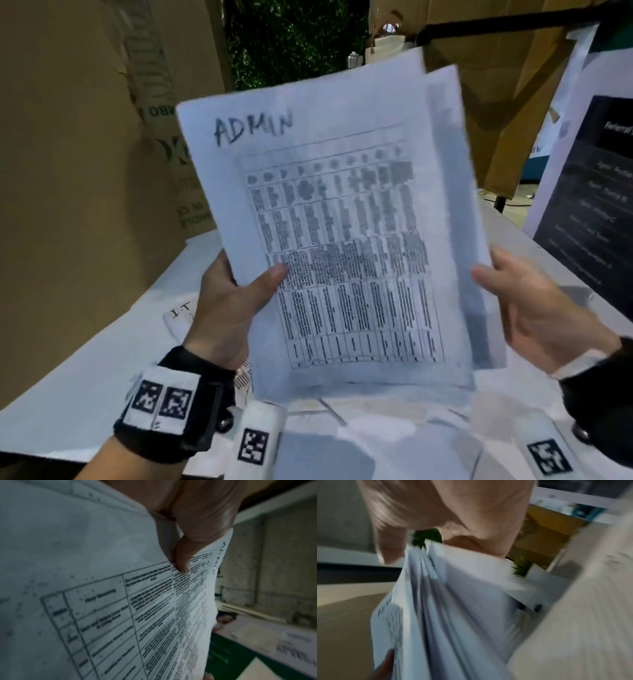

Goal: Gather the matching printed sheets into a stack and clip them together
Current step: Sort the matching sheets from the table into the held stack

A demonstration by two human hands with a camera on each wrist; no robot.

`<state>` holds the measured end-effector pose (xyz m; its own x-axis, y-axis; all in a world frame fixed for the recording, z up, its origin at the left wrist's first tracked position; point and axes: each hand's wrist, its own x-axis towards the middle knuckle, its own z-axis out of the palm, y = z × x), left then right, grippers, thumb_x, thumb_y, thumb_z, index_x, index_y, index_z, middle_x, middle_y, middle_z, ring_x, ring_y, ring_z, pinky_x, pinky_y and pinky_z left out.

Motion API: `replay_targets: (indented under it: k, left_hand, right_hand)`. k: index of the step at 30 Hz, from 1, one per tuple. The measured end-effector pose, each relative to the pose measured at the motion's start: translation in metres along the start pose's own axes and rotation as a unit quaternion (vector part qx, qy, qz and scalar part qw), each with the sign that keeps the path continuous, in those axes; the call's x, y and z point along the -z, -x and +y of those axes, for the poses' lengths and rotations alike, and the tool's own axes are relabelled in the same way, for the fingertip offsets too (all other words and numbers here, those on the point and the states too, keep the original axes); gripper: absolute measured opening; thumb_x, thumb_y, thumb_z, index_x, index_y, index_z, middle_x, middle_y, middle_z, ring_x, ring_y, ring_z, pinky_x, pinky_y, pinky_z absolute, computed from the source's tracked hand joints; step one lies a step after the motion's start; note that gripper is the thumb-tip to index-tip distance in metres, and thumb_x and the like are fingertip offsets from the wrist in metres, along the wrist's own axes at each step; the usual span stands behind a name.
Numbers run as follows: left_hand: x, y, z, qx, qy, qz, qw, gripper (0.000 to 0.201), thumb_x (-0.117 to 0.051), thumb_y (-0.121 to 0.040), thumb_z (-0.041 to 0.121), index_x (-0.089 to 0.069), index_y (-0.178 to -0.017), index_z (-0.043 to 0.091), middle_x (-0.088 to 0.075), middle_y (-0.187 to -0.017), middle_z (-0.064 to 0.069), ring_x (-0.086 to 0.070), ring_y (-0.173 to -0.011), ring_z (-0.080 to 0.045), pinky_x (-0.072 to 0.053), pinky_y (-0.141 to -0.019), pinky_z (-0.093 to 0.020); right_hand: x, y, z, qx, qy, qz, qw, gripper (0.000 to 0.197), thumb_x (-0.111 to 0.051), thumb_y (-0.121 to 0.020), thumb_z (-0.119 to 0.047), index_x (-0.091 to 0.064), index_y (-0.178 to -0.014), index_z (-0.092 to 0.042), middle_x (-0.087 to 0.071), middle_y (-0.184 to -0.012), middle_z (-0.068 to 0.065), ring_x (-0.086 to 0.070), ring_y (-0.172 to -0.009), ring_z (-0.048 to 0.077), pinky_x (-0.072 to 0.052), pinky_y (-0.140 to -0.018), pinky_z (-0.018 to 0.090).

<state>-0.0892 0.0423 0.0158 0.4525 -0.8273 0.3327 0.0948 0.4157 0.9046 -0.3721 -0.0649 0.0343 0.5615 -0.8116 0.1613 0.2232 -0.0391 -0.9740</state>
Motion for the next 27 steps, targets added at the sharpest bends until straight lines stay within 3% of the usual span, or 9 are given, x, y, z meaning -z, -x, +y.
replay_targets:
  k: [3, 6, 9, 12, 16, 19, 21, 23, 27]
  left_hand:
    - [-0.011, -0.002, 0.008, -0.056, -0.065, -0.001, 0.996, 0.039, -0.085, -0.063, 0.014, -0.075, -0.100, 0.020, -0.081, -0.094, 0.002, -0.077, -0.090, -0.020, -0.060, -0.081, -0.042]
    - [-0.011, -0.003, 0.016, -0.089, -0.060, -0.019, 0.994, 0.023, -0.085, -0.061, 0.015, -0.080, -0.079, 0.029, -0.079, -0.079, 0.009, -0.073, -0.077, -0.012, -0.055, -0.071, -0.032]
    - [0.002, 0.000, 0.020, -0.086, -0.051, -0.028, 0.995, 0.023, -0.080, -0.060, 0.027, -0.082, -0.083, 0.031, -0.080, -0.085, 0.007, -0.073, -0.083, -0.015, -0.058, -0.078, -0.034]
    - [0.013, 0.009, 0.014, -0.047, -0.092, -0.049, 0.993, 0.024, -0.080, -0.062, 0.030, -0.080, -0.086, 0.030, -0.079, -0.090, -0.001, -0.073, -0.088, -0.024, -0.055, -0.083, -0.041]
    - [0.019, 0.015, 0.012, -0.037, -0.124, -0.020, 0.991, 0.027, -0.088, -0.057, 0.030, -0.079, -0.079, 0.042, -0.080, -0.082, 0.013, -0.076, -0.084, -0.005, -0.055, -0.078, -0.023]
    - [0.014, 0.015, 0.022, -0.068, -0.127, 0.004, 0.990, 0.019, -0.087, -0.063, 0.019, -0.078, -0.078, 0.028, -0.079, -0.074, 0.017, -0.074, -0.076, 0.002, -0.054, -0.068, -0.012]
    - [0.014, 0.012, 0.028, -0.098, -0.115, 0.020, 0.988, 0.024, -0.090, -0.060, 0.013, -0.078, -0.076, 0.025, -0.079, -0.073, 0.015, -0.075, -0.074, -0.001, -0.055, -0.067, -0.013]
    - [0.015, 0.009, 0.035, -0.131, -0.125, 0.013, 0.983, 0.031, -0.084, -0.064, 0.008, -0.080, -0.076, 0.037, -0.079, -0.076, 0.016, -0.076, -0.078, -0.003, -0.057, -0.070, -0.016]
    - [0.024, 0.006, 0.045, -0.128, -0.117, -0.024, 0.985, 0.035, -0.085, -0.062, 0.018, -0.079, -0.087, 0.042, -0.081, -0.094, 0.013, -0.076, -0.095, -0.009, -0.058, -0.080, -0.021]
  right_hand:
    - [-0.021, -0.015, -0.017, 0.104, 0.100, 0.009, 0.990, 0.042, -0.087, -0.055, -0.041, -0.076, -0.088, -0.018, -0.079, -0.093, 0.001, -0.074, -0.088, 0.015, -0.058, -0.078, 0.028]
    - [-0.038, -0.024, -0.028, 0.156, 0.082, 0.013, 0.984, 0.021, -0.076, -0.061, -0.023, -0.075, -0.082, -0.024, -0.078, -0.086, -0.014, -0.073, -0.088, 0.004, -0.057, -0.078, 0.019]
    - [-0.040, -0.028, -0.022, 0.171, 0.060, -0.026, 0.983, 0.029, -0.077, -0.058, -0.024, -0.079, -0.083, -0.036, -0.078, -0.095, -0.012, -0.073, -0.094, 0.010, -0.057, -0.082, 0.026]
    - [-0.039, -0.028, -0.003, 0.154, 0.067, -0.031, 0.985, 0.035, -0.079, -0.056, -0.021, -0.078, -0.088, -0.036, -0.077, -0.096, -0.010, -0.073, -0.091, 0.008, -0.057, -0.078, 0.024]
    - [-0.047, -0.031, 0.011, 0.125, 0.070, -0.036, 0.989, 0.026, -0.076, -0.059, -0.017, -0.079, -0.079, -0.034, -0.078, -0.085, -0.011, -0.073, -0.083, 0.005, -0.056, -0.070, 0.021]
    - [-0.058, -0.034, 0.009, 0.143, 0.037, -0.021, 0.989, 0.029, -0.078, -0.057, -0.021, -0.079, -0.085, -0.029, -0.078, -0.097, -0.005, -0.072, -0.097, 0.012, -0.057, -0.083, 0.026]
    - [-0.065, -0.037, 0.005, 0.172, 0.010, -0.014, 0.985, 0.036, -0.080, -0.053, -0.023, -0.078, -0.088, -0.030, -0.077, -0.101, -0.004, -0.071, -0.101, 0.015, -0.056, -0.085, 0.028]
    - [-0.067, -0.038, 0.001, 0.193, -0.002, -0.020, 0.981, 0.046, -0.086, -0.052, -0.029, -0.075, -0.097, -0.027, -0.076, -0.108, -0.001, -0.070, -0.105, 0.018, -0.056, -0.086, 0.031]
    - [-0.062, -0.039, 0.000, 0.179, 0.009, -0.056, 0.982, 0.054, -0.091, -0.046, -0.042, -0.078, -0.096, -0.024, -0.077, -0.105, -0.001, -0.071, -0.102, 0.017, -0.057, -0.084, 0.027]
